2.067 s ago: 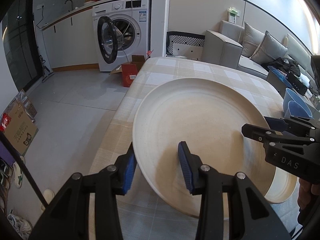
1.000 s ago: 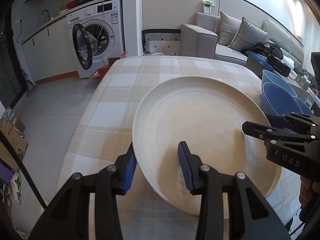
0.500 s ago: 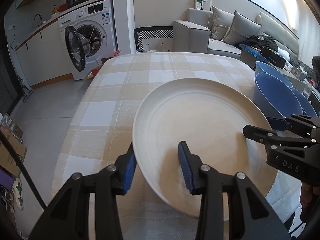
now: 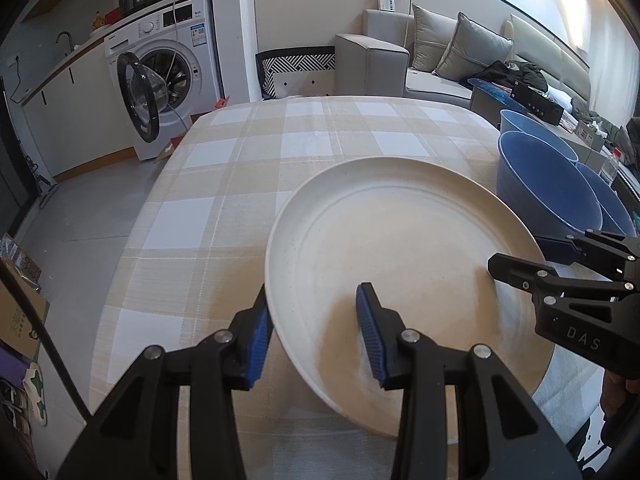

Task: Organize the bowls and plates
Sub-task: 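Lower the cream plate onto the plate stack beside the bowls and open both tools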

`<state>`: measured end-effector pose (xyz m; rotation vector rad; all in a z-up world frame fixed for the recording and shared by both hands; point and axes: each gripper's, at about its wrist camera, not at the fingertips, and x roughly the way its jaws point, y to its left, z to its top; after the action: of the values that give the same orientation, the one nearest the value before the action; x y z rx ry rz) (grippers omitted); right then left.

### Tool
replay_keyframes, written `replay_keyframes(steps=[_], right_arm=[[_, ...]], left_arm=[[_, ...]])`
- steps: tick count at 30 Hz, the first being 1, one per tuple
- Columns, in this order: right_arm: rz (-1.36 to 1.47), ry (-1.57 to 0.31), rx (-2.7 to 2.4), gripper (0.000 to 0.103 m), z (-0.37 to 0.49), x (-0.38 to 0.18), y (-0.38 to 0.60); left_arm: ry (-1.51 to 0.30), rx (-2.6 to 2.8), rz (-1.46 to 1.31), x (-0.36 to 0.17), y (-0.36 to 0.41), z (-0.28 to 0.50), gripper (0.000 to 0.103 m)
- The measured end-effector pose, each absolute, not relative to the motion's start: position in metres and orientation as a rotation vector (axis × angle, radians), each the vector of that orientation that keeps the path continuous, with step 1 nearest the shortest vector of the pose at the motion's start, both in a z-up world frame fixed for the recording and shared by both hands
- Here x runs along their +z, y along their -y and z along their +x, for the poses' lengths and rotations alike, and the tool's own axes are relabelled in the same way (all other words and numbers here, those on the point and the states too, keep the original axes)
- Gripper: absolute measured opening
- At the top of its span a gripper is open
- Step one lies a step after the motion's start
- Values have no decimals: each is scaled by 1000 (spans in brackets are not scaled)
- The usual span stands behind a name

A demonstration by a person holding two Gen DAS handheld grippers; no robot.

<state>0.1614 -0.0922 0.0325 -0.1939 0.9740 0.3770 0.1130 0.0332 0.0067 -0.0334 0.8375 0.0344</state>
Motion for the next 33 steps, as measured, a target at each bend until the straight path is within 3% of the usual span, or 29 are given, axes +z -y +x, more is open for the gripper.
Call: replay_keyframes(steps=[33], right_arm=[[-169, -1003, 302, 42, 161, 20, 123]], left_arm=[[-861, -33, -17, -8, -7, 124, 40]])
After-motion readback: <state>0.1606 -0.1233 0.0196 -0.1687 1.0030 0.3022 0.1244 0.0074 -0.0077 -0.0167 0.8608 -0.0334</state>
